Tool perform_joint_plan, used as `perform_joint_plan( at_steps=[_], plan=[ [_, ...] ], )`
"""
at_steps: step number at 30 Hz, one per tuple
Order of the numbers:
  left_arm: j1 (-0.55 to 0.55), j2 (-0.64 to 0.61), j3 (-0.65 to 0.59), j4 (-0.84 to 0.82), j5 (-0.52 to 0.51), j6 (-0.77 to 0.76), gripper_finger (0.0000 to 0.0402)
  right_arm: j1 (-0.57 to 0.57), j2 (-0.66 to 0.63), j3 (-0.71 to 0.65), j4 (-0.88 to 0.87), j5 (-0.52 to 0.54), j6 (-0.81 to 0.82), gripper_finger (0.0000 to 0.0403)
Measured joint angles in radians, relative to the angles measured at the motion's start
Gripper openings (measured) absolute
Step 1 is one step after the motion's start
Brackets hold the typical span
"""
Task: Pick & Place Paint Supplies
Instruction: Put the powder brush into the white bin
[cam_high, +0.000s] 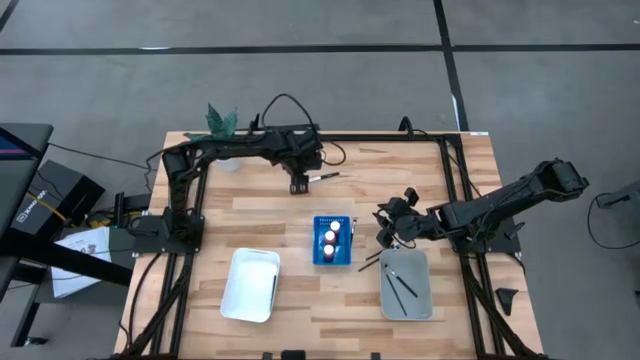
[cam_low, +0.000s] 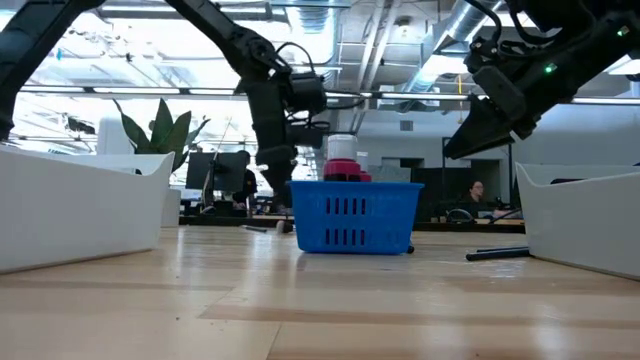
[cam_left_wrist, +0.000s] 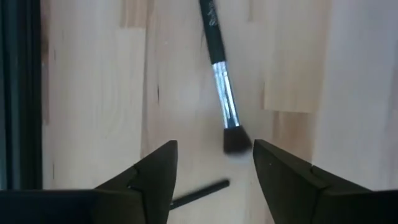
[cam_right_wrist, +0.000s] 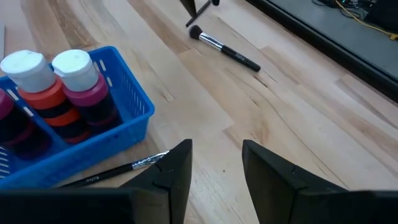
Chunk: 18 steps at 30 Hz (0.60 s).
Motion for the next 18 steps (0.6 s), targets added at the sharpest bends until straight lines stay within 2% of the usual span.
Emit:
perform_joint_plan(
  at_steps=[4, 7, 18],
  plan=[
    [0.008, 0.001, -0.039, 0.034, 0.003, -0.048, 0.0196, 0.000, 0.000, 0.000, 0.000, 0.000, 0.000, 0.0136],
    [0.013, 0.002, -0.069, 0.073, 0.050, -0.055, 0.0191, 0.000, 0.000, 0.000, 0.000, 0.000, 0.000, 0.0136],
    [0.015, 0.015, -0.072, 0.117, 0.072, -0.075, 0.0191, 0.000, 0.000, 0.000, -0.004, -0.001, 0.000, 0.0136]
  ],
)
